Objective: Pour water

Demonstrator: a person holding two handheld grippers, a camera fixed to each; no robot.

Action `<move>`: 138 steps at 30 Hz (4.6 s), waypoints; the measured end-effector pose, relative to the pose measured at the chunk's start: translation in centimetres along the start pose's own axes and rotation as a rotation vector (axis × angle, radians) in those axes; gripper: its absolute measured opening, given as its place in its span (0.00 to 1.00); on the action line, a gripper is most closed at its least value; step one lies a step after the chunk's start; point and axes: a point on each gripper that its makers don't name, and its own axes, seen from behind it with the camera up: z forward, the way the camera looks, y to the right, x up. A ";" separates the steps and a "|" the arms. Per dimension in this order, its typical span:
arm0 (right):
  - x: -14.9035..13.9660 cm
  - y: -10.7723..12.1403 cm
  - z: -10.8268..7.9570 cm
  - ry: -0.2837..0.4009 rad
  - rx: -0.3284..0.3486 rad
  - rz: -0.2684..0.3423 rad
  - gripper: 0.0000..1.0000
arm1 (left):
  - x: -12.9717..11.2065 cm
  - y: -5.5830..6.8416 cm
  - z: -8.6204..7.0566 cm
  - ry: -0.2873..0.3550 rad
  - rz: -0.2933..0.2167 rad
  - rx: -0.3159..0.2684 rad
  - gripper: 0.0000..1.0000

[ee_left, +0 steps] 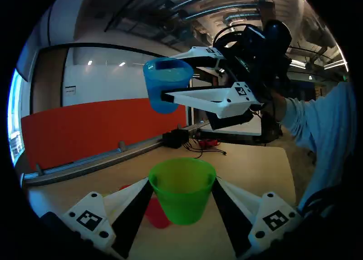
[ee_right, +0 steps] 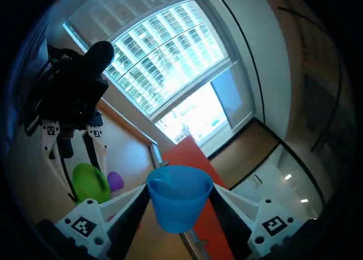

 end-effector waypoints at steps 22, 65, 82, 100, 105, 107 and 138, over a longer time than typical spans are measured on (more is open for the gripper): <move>1.1 1.1 1.1 0.001 -0.005 -0.195 0.90 | 0.4 0.0 0.2 0.010 -0.019 -0.006 0.87; 1.9 3.0 2.0 -0.004 -0.049 -0.391 0.90 | 0.5 -0.6 0.3 0.010 -0.009 0.006 0.87; 2.5 4.0 2.3 -0.006 -0.067 -0.481 0.90 | 0.6 -0.7 0.4 0.013 -0.010 0.007 0.87; 3.1 4.2 2.8 -0.009 -0.078 -0.575 0.90 | 0.8 -0.7 0.4 0.016 -0.007 0.006 0.86; 3.5 4.3 2.9 -0.006 -0.085 -0.598 0.90 | 0.7 -0.9 0.5 0.016 -0.008 0.011 0.87; 3.6 4.3 2.9 -0.005 -0.086 -0.609 0.90 | 0.7 -0.9 0.4 0.016 -0.010 0.014 0.87; 6.2 4.2 3.2 0.010 -0.123 -0.814 0.90 | 1.0 -1.3 0.3 0.021 -0.009 0.026 0.87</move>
